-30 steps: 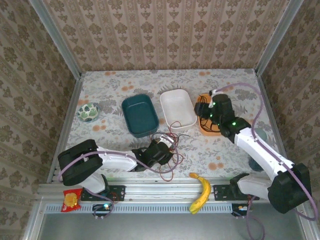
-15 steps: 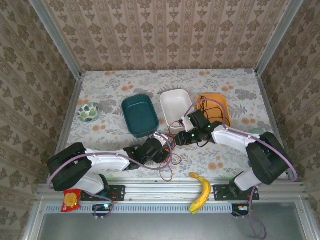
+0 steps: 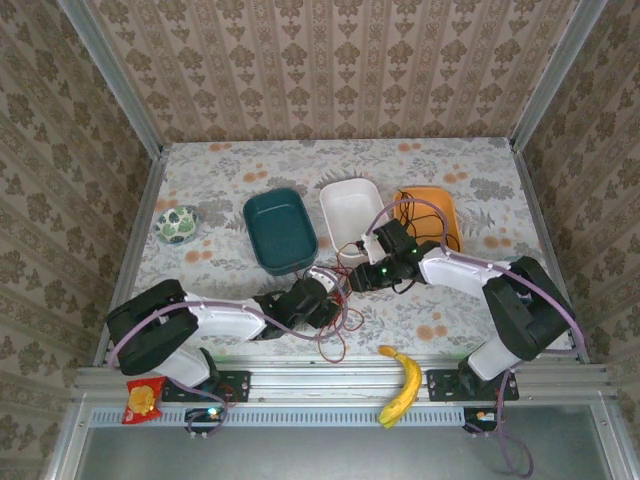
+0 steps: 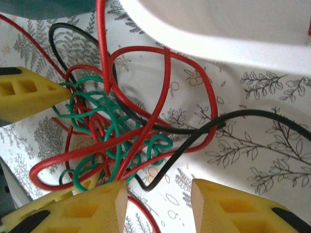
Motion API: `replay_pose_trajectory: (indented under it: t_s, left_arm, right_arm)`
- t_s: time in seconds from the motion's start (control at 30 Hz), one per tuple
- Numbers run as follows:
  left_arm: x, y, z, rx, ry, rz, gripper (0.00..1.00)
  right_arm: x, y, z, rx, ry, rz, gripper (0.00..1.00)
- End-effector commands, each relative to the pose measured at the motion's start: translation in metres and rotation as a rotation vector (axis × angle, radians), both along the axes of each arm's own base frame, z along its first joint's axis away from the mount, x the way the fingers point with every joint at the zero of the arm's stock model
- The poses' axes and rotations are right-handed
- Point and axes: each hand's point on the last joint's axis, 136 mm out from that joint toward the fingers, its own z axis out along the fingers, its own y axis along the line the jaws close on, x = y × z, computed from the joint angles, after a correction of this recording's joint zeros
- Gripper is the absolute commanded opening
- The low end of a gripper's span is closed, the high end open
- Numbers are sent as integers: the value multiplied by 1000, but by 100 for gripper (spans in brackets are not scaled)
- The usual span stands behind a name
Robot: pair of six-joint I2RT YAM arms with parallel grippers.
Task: Untangle the cables
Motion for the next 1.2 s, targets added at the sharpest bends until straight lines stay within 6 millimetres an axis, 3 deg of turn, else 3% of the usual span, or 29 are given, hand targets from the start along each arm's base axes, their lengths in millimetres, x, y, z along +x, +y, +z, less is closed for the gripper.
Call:
replay_pose_trajectory:
  t_s: [0.0,0.13,0.37,0.6,0.7,0.93,1.17]
  left_arm:
    - [-5,8,-17,47,48,10,72]
    - [-6,8,-18,45,48,7,72]
    - [-5,11,-20,47,43,18,72]
    - [-6,13,-30,63,55,24,72]
    - [-7,13,-35,67,66,22,72]
    - [-11,14,-44,79,93,13,72]
    - [-12,15,-47,80,102,19,72]
  right_arm:
    - [14,7,1,6,-15,-1,41]
    - [20,11,-3,11,-7,-6,37]
    - [21,2,-15,-45,2,-43,15]
    - [29,-34,10,-131,-110,-175,0]
    - [37,-58,44,-176,-241,-273,0]
    - [55,-129,156,-233,-619,-609,0]
    - [44,-184,280,-213,-973,-851,0]
